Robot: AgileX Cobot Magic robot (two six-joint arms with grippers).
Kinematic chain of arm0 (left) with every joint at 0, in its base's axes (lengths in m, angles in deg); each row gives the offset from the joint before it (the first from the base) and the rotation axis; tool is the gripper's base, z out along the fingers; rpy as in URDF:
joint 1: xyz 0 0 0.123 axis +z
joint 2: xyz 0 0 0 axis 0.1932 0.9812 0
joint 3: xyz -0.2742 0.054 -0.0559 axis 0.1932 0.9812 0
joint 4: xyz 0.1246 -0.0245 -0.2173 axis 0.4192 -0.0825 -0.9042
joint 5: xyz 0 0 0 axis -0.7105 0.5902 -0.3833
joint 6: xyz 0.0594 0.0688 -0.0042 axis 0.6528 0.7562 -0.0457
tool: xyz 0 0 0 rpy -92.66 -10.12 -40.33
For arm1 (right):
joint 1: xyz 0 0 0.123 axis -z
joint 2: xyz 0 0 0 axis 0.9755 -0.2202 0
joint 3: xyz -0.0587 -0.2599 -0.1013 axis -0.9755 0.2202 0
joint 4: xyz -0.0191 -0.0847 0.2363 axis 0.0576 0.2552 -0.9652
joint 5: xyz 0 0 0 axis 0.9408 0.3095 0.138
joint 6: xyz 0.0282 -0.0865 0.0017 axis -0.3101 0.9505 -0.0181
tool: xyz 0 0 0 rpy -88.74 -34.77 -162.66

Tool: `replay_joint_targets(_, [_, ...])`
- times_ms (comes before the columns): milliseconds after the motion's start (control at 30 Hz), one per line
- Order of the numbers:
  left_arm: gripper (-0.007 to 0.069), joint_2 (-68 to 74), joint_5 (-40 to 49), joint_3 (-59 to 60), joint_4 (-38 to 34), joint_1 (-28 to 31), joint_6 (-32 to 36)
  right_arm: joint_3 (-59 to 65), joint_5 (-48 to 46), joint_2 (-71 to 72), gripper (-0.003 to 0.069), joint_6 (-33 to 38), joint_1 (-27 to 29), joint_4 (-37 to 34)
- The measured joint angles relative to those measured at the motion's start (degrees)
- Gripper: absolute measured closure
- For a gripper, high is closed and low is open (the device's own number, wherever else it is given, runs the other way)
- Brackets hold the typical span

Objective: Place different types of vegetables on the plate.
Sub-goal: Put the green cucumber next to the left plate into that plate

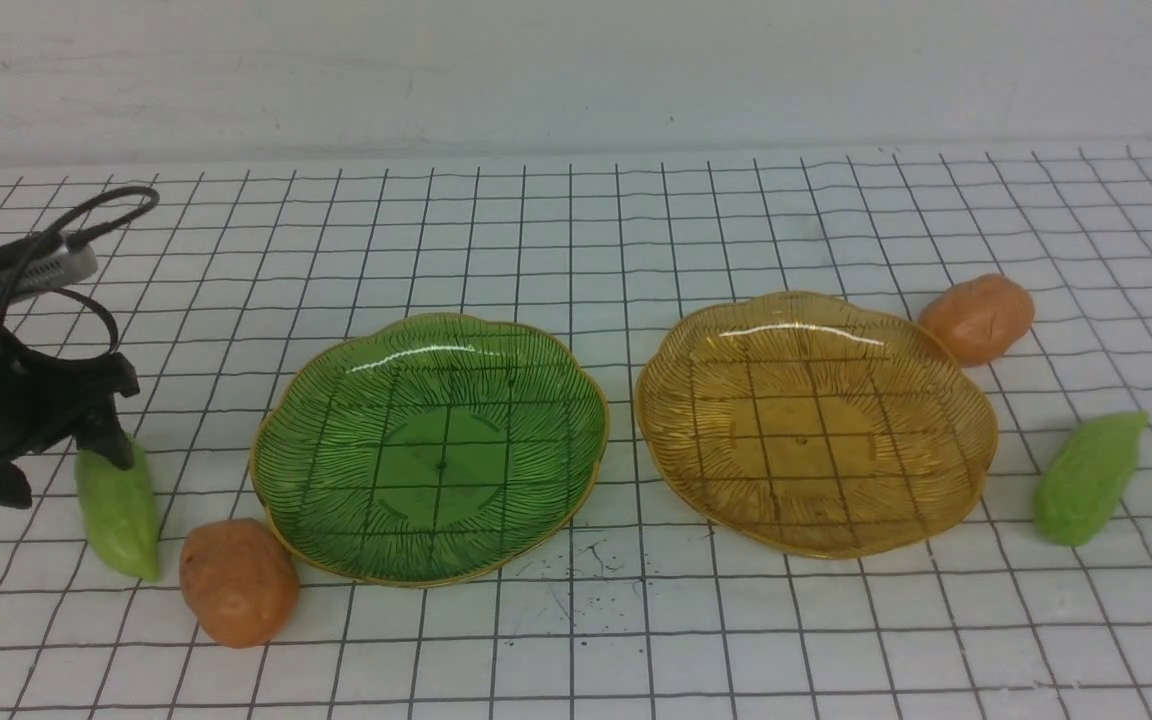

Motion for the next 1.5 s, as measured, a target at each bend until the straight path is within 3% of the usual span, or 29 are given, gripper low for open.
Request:
replay_joint_targets(333, [0.0050, 6.27, -4.44, -0.12, -2.50, 0.00, 0.38, -1.47, -2.09, -3.25, 0.0673, 4.04, 0.00, -5.60])
replay_joint_targets(400, [0.0074, 6.41, -4.44, -0.12, -2.48, 0.00, 0.43, -1.47, -2.09, -3.36, 0.0673, 4.04, 0.00, -5.24])
replay_joint_targets(467, [0.0197, 6.46, -3.73, -0.52, -2.69, 0.00, 0.43, -1.52, -2.13, -4.42, 0.0673, 3.37, 0.00, -4.76])
replay_joint_targets(500, [0.0209, 6.46, -3.73, -0.52, -2.69, 0.00, 0.43, -1.51, -2.13, -4.55, 0.0673, 3.37, 0.00, -4.76])
replay_joint_targets(533, [0.0255, 6.46, -2.63, -1.38, -3.16, 0.00, 0.50, -1.51, -2.39, -5.85, 0.0673, 2.49, 0.00, -4.76])
replay_joint_targets(767, [0.0251, 6.46, 8.47, -9.52, -7.74, 0.00, 3.29, -4.51, -8.31, -17.46, 0.0673, 1.54, 0.00, -1.62])
replay_joint_targets(900, [0.0251, 5.69, 17.55, -18.50, -15.53, -0.99, 10.15, -10.61, -14.90, -28.51, 0.0673, 0.87, 0.00, 0.26])
replay_joint_targets(1000, [0.0251, 4.18, 21.59, -24.35, -21.51, -5.32, 18.43, -15.62, -17.06, -37.35, 0.0673, 0.49, 0.16, 2.75])
replay_joint_targets(1167, [0.0251, 3.94, 22.11, -27.14, -24.07, -13.64, 25.27, -19.32, -17.42, -44.88, 0.0673, -0.57, 4.78, 3.23])
replay_joint_targets(1333, [0.0251, 5.71, 19.38, -27.20, -22.18, -22.66, 26.18, -20.57, -16.55, -48.75, 0.0673, -1.82, 15.67, 2.83])
replay_joint_targets(1500, [0.0251, 8.26, 15.78, -27.22, -16.84, -25.58, 24.97, -20.57, -16.37, -53.75, 0.0671, -7.43, 19.55, 5.08])
